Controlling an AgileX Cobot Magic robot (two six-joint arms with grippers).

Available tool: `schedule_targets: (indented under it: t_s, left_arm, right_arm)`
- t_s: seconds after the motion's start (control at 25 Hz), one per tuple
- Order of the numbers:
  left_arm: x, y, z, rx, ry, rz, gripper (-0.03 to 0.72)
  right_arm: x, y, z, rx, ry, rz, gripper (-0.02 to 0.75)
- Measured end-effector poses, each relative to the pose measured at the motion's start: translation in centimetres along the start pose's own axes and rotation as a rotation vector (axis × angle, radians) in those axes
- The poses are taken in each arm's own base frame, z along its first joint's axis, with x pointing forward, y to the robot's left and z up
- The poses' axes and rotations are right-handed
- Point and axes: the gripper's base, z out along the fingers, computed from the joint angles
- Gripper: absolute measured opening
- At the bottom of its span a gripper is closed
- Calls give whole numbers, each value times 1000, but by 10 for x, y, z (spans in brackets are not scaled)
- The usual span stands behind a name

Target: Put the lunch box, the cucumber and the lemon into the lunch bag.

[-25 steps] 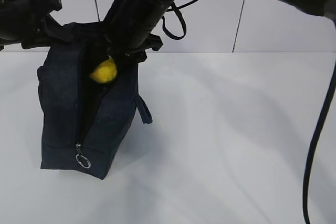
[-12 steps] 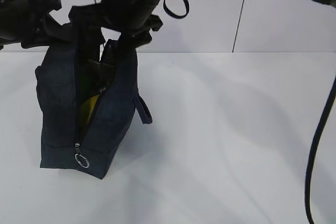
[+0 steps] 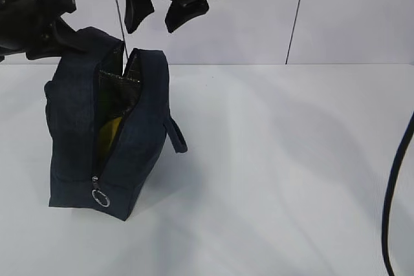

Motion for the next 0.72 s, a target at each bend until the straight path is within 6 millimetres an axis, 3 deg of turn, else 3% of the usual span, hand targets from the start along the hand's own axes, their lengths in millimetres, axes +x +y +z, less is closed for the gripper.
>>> schedule_targets:
  t_s: [0.24,0.56,0.72]
  left_arm:
    - [0,0,0,1,2,0,8]
    - [0,0,0,1,3,0,8]
    - [0,0,0,1,3,0,8]
  right_arm:
    - [14,-4,0,-5,69,35,527]
    - [43,-4,-24,27,148,28,527]
    - [54,-5,-18,12,195,38,527]
